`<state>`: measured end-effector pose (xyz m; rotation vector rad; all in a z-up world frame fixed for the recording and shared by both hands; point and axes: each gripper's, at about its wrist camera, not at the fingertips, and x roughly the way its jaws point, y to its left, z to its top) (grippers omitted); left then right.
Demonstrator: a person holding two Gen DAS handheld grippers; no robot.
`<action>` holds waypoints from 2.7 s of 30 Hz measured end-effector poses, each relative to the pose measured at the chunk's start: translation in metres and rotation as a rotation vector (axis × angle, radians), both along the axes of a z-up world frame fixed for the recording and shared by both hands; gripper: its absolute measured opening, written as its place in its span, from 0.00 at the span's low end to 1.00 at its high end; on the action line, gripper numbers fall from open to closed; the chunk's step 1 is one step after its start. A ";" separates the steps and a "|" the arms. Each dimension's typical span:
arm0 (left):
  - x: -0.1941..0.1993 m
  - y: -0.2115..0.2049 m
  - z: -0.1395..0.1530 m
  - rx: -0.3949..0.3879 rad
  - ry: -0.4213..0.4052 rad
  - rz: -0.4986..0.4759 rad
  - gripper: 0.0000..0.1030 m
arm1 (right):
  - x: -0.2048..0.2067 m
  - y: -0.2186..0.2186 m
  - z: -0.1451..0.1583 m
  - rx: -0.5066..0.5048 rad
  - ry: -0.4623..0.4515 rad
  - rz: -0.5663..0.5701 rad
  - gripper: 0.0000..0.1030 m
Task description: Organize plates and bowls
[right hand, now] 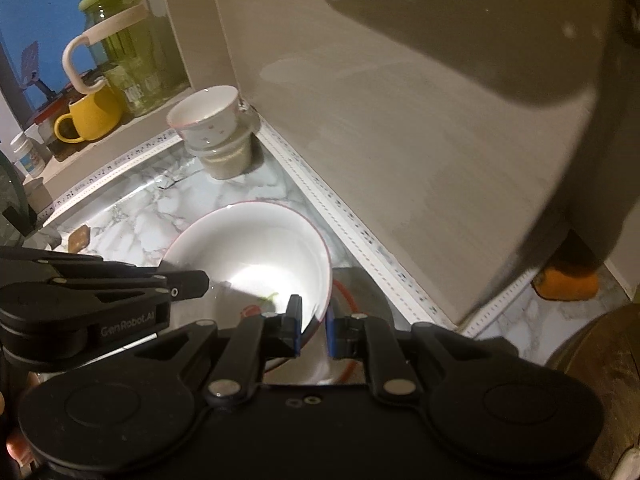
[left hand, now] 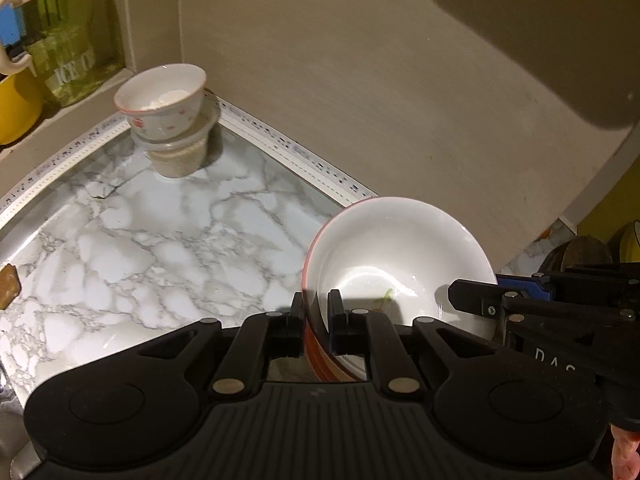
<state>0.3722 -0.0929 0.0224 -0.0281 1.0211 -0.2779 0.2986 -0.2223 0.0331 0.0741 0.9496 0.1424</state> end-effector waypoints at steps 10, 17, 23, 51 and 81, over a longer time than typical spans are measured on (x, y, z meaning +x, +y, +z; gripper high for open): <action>-0.002 -0.011 -0.018 0.044 0.047 -0.012 0.09 | -0.006 -0.008 -0.018 0.006 0.053 0.000 0.12; -0.002 -0.015 -0.024 0.073 0.040 -0.017 0.09 | -0.005 -0.007 -0.027 0.008 0.078 -0.001 0.13; -0.004 -0.021 -0.024 0.112 0.024 -0.026 0.09 | -0.006 -0.010 -0.028 0.033 0.078 -0.008 0.13; -0.005 -0.024 -0.036 0.150 0.036 -0.067 0.16 | -0.002 -0.020 -0.036 0.095 0.076 -0.035 0.11; 0.004 -0.014 -0.037 0.143 0.097 -0.022 0.36 | 0.000 0.005 -0.025 -0.084 0.055 0.055 0.24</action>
